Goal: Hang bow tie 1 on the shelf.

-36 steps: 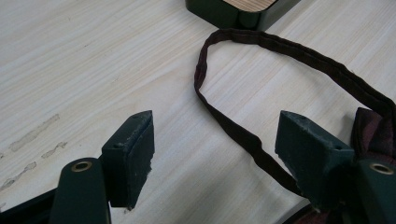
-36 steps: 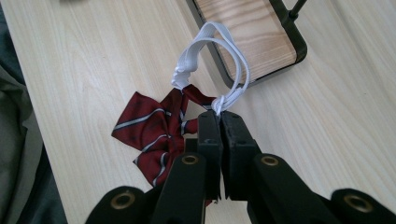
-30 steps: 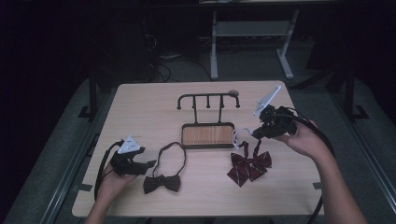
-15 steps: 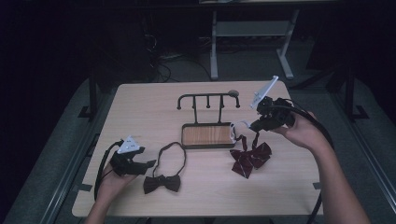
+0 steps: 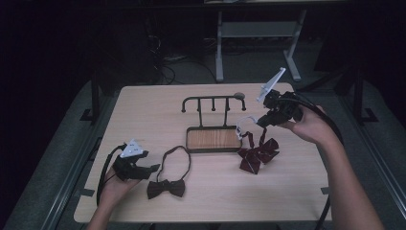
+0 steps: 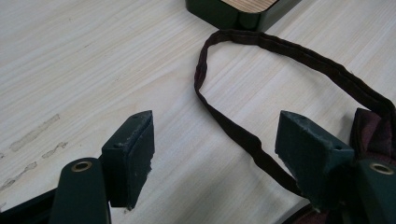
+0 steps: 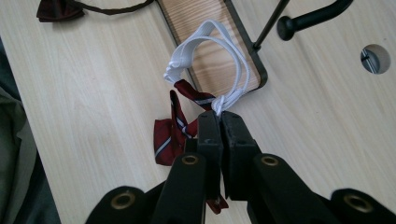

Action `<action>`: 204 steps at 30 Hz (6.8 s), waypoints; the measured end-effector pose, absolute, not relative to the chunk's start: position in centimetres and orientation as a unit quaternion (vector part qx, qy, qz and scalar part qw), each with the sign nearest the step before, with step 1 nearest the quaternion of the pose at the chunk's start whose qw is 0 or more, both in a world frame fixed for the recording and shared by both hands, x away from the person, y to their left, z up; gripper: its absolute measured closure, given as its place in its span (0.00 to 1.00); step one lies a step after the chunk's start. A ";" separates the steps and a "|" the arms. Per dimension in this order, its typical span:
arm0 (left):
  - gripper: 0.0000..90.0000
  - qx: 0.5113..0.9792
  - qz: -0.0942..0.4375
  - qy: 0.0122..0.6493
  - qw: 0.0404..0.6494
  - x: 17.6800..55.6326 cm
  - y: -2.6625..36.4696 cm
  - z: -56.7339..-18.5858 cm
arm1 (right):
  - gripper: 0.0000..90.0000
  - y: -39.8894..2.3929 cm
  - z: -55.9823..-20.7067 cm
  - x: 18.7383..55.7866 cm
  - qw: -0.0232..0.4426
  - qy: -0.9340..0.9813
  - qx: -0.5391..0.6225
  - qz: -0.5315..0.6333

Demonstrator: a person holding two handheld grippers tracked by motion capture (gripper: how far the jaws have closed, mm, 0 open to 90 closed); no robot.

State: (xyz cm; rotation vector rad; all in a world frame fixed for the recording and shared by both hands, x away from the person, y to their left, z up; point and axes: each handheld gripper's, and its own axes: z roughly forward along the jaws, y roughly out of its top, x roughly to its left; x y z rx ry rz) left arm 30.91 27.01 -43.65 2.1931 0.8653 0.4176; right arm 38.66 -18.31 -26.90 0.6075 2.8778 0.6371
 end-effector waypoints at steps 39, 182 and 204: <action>0.32 0.852 0.156 0.337 0.369 30.8 26.9 -43.7 | 0.96 -18.3 -25.5 43.3 0.074 0.942 0.249 0.214; 0.31 0.860 0.158 0.329 0.355 30.9 26.4 -44.0 | 0.57 -22.0 -39.8 32.6 0.008 0.932 0.219 0.289; 0.35 0.864 0.147 0.330 0.352 31.0 26.3 -44.1 | 0.51 -22.2 -42.1 30.8 0.006 0.918 0.253 0.305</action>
